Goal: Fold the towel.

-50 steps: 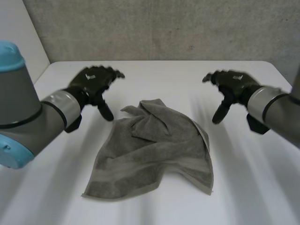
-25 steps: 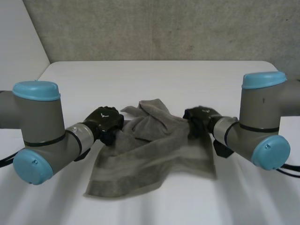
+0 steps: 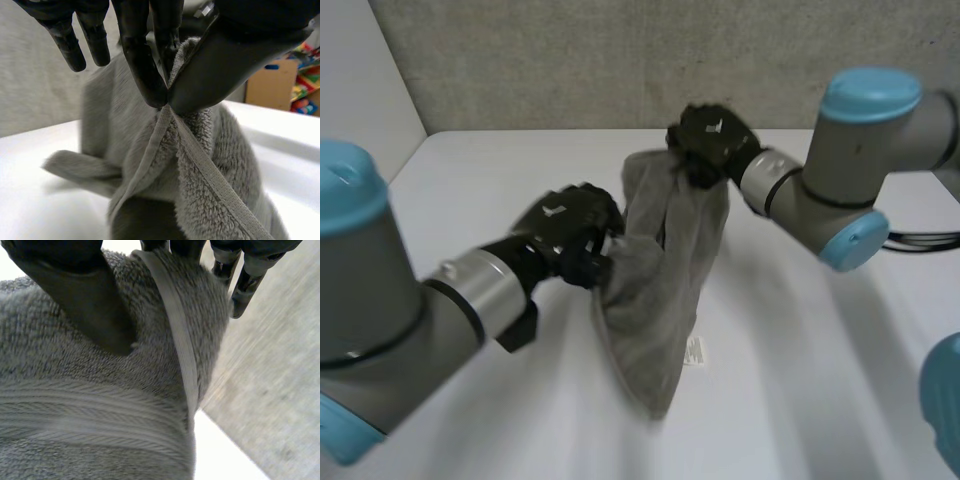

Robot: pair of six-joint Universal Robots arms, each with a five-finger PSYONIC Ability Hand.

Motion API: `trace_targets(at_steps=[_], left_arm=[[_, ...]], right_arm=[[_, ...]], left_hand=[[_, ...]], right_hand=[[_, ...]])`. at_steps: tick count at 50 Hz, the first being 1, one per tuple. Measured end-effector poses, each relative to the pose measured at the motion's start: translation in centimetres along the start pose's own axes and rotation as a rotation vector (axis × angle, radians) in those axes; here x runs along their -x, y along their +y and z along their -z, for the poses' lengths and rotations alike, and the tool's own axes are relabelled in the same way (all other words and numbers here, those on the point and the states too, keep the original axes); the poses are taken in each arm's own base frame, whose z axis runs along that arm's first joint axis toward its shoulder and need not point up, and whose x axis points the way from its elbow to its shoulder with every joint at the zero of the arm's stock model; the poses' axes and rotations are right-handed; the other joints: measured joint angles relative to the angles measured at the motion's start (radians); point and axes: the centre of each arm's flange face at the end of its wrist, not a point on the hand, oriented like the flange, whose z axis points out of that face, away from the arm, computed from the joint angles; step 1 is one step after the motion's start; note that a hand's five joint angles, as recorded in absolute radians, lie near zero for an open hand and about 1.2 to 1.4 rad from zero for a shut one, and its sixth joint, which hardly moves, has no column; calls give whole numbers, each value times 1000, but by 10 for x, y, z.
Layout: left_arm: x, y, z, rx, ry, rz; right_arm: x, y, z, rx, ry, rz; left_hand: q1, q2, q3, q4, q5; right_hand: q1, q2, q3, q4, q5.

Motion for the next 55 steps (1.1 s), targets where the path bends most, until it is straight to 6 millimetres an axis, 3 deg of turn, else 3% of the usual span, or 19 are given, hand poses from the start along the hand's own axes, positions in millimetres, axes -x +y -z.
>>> trace_targets(at_steps=[4,7,11,14,18,22,27,34,42,48,55], left_arm=[[-19,25,-10,32,53,18],[-28,42,-16,63,67,16],[-34,60,-21,99,57,5],[-34,67,-23,114,34,-6],[-31,65,-24,109,13,-11],[-18,51,-23,70,-24,-7],[4,28,-19,7,-84,6],[28,6,-11,-53,-147,16],[46,8,-10,-34,-184,-14],[58,35,-24,55,-156,-89],[73,65,-45,120,-136,-123]], right_arm=[[9,28,-2,77,-11,45],[7,34,0,105,16,78],[-5,21,4,110,94,116],[-19,-6,15,90,193,142],[-28,-31,31,76,265,158],[-32,-55,57,77,314,178],[-28,-65,84,102,320,184],[-10,-65,120,145,295,142],[17,-56,157,172,267,-99],[56,-42,176,186,197,-310],[93,-28,172,188,133,-415]], left_hand=[[1,0,0,0,0],[-51,-60,0,0,-71],[-405,-423,0,0,-446],[-582,-592,0,0,-625],[-651,-662,0,0,-706],[-692,-708,0,0,-754],[-746,-764,0,0,-811],[-880,-934,0,0,-983],[-912,-963,0,0,-1018],[-912,-963,0,0,-1017],[-912,-963,0,0,-1015]], right_hand=[[-358,-350,0,0,-382],[-576,-575,0,0,-650],[-714,-691,0,0,-747],[-734,-692,0,0,-747],[-739,-692,0,0,-747],[-739,-692,0,0,-747],[-739,-692,0,0,-747],[-742,-692,0,0,-747],[-743,-692,0,0,-747],[-743,-692,0,0,-747],[-743,-692,0,0,-747]])
